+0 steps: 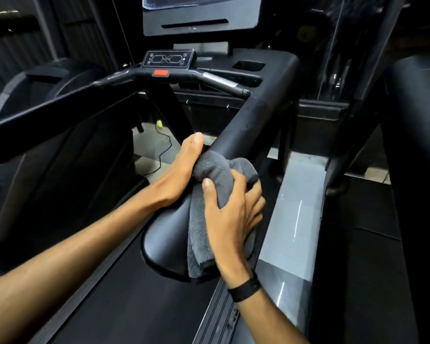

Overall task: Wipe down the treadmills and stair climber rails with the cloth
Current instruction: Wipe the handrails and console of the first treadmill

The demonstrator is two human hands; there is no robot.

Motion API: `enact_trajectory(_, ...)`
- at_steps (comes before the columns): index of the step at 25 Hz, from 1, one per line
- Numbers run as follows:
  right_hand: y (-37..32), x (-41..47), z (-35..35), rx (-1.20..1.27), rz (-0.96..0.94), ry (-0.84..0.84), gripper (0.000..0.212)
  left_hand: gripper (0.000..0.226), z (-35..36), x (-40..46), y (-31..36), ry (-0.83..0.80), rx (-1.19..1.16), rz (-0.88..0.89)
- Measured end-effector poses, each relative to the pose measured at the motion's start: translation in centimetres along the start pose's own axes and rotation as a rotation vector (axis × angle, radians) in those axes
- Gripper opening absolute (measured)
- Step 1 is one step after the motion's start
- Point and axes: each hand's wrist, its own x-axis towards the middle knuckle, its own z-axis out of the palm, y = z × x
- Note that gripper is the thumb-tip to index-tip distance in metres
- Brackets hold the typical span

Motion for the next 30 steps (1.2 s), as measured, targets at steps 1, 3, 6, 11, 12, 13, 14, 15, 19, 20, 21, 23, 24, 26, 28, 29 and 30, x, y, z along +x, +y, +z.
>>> enact_trajectory(1,-0.5,1.1,0.2,-0.051,-0.047,-0.042,0.052,0.033,0.8,1.0,0.3,0.01,-0.031,-0.042)
enact_trajectory(3,-0.9,4.3,1.0,-0.123,-0.082,-0.059,0.048,0.052,0.4,1.2,-0.2,0.051,-0.137,-0.004)
enact_trajectory(6,-1.4,8.8,2.0,-0.209,-0.124,-0.056,0.047,0.077,0.7,3.7,-0.8,0.016,-0.168,0.003)
enact_trajectory(11,-1.3,17.0,2.8,-0.203,-0.004,-0.033,0.047,0.075,1.1,4.4,-1.3,-0.043,-0.156,0.029)
enact_trajectory(12,-0.9,18.1,2.8,-0.158,0.039,-0.014,0.047,0.068,1.0,4.3,-1.4,-0.032,-0.132,-0.005)
enact_trajectory(13,-0.4,18.9,2.7,-0.097,0.091,0.005,0.047,0.061,1.0,4.2,-1.5,-0.017,-0.129,-0.052)
enact_trajectory(14,0.3,19.3,2.7,-0.026,0.138,0.023,0.047,0.054,1.0,4.1,-1.7,-0.007,-0.133,-0.08)
enact_trajectory(15,0.8,19.5,2.6,0.049,0.178,0.038,0.047,0.047,1.0,3.9,-1.6,-0.009,-0.13,-0.09)
enact_trajectory(19,2.2,17.5,2.2,0.244,0.33,0.08,0.052,0.032,0.8,3.6,-1.1,0.002,-0.11,-0.004)
enact_trajectory(20,2.5,16.5,2.2,0.26,0.366,0.087,0.053,0.039,0.7,3.4,-1.0,0.036,-0.105,0.014)
enact_trajectory(21,2.7,15.0,2.0,0.28,0.398,0.096,0.053,0.053,0.6,3.2,-0.7,0.095,-0.095,0.037)
enact_trajectory(23,2.5,11.1,1.6,0.31,0.436,0.1,0.056,0.075,0.5,2.6,-0.2,0.201,-0.073,0.077)
enact_trajectory(24,2.4,8.8,1.2,0.298,0.422,0.099,0.059,0.078,0.4,2.2,-0.2,0.235,-0.067,0.094)
enact_trajectory(26,1.2,3.4,0.7,0.175,0.285,0.1,0.06,0.075,0.0,1.2,0.2,0.273,-0.067,0.11)
enact_trajectory(28,-0.2,-1.7,0.6,-0.011,0.001,0.075,0.057,0.064,-0.9,0.0,0.1,0.307,-0.125,0.157)
enact_trajectory(29,-0.9,-3.2,0.9,-0.093,-0.115,0.057,0.056,0.057,-1.6,-0.5,-0.2,0.332,-0.186,0.162)
enact_trajectory(30,-1.6,-3.6,1.2,-0.148,-0.189,0.043,0.055,0.053,-2.5,-1.1,-0.7,0.357,-0.222,0.15)
